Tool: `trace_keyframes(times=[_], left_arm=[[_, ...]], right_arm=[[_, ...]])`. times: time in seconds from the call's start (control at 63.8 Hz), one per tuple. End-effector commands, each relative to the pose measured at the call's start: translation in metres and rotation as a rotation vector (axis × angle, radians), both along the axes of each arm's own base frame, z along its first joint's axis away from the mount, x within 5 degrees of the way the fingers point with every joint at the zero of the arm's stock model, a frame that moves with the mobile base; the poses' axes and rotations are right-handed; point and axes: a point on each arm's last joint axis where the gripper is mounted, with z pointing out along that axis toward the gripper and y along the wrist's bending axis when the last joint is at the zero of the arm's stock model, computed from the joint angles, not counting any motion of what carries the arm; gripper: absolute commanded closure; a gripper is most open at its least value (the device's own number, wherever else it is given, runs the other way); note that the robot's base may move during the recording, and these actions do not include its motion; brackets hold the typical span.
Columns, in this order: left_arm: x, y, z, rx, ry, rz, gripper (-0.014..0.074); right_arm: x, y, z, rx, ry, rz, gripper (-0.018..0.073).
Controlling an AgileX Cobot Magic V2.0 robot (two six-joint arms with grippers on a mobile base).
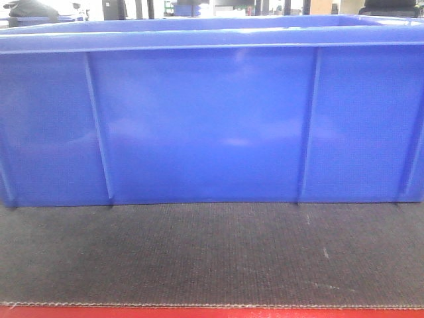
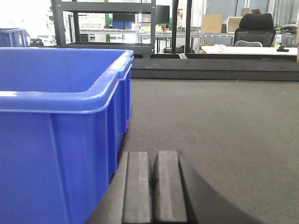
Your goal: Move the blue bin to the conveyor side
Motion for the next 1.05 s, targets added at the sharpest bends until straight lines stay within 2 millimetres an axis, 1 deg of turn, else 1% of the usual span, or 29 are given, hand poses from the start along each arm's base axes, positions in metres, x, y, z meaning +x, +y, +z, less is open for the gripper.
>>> trace_keyframes(times=[0.0, 1.034], left_arm=[[-0.0005, -0.0015, 0.0014, 0.006, -0.018, -0.026, 0.0614], [-0.0004, -0.0021, 0.0005, 0.006, -0.009, -0.036, 0.0614]], right_arm=[[-0.0006, -0.0003, 0.0014, -0.005, -0.019, -0.005, 0.0638], [-0.0006, -0.0003, 0.0014, -0.005, -0.019, -0.005, 0.0638]])
